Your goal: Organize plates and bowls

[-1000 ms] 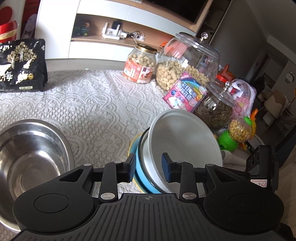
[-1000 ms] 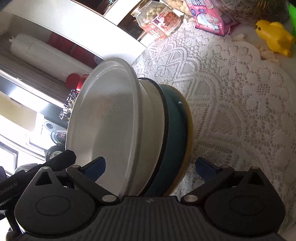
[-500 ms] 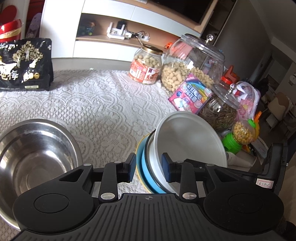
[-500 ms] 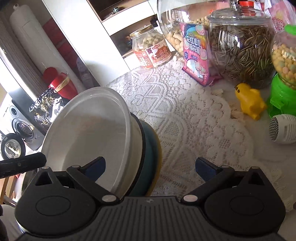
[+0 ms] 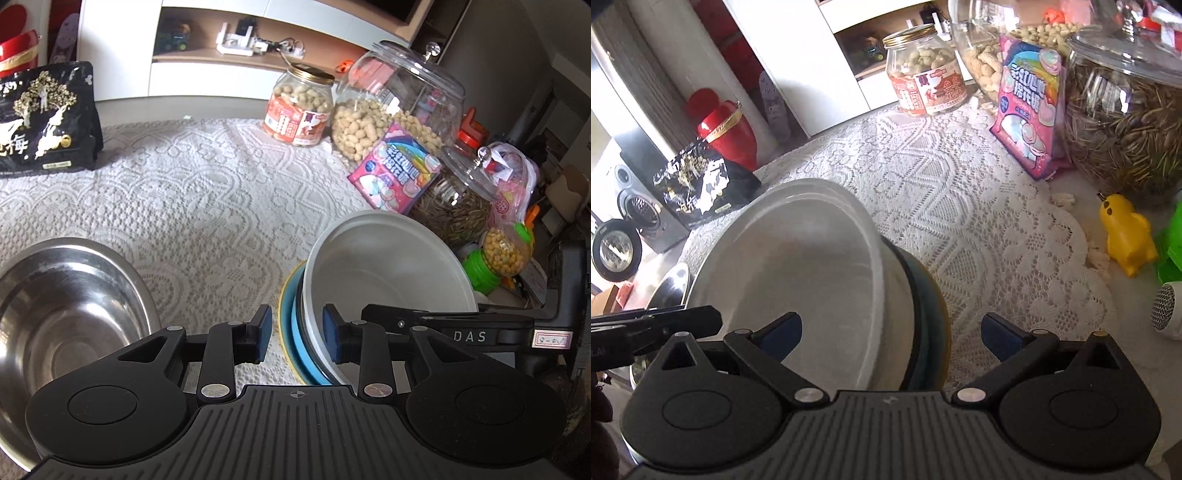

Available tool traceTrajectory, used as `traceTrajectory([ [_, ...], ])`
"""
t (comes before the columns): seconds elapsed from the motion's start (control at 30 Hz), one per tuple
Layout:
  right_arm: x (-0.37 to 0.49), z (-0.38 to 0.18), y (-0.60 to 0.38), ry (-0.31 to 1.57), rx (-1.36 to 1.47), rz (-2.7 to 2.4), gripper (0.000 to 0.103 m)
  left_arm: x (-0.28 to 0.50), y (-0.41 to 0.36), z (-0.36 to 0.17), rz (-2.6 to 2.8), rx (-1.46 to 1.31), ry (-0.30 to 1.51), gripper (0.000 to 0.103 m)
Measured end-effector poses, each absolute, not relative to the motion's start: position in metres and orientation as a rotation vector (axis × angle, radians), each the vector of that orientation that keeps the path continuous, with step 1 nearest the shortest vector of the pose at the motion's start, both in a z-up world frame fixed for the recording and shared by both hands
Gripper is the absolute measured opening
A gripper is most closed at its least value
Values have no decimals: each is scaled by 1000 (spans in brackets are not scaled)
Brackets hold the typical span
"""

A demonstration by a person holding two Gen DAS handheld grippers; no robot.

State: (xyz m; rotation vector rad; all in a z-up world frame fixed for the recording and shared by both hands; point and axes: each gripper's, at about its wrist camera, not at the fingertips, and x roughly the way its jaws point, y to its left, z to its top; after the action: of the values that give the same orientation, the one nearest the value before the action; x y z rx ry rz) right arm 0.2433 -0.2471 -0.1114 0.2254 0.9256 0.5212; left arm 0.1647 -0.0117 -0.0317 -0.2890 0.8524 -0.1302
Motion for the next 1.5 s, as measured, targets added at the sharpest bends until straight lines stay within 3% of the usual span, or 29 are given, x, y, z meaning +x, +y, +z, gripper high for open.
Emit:
traceTrajectory([
  [0.33, 244, -128, -257, 984, 370, 560, 102, 174, -20, -31, -134, -244, 868, 37],
  [0.7, 249, -124, -256, 972, 302, 568, 85, 185, -39, -39, -105, -123, 962, 37],
  [0.97, 249, -124, -255, 958, 310, 587, 66, 192, -40, -39, -108, -148, 1034, 34],
  [1.5, 248, -137, -263, 1001, 429, 685, 64, 215, -48, -52, -18, -177, 1192, 36],
])
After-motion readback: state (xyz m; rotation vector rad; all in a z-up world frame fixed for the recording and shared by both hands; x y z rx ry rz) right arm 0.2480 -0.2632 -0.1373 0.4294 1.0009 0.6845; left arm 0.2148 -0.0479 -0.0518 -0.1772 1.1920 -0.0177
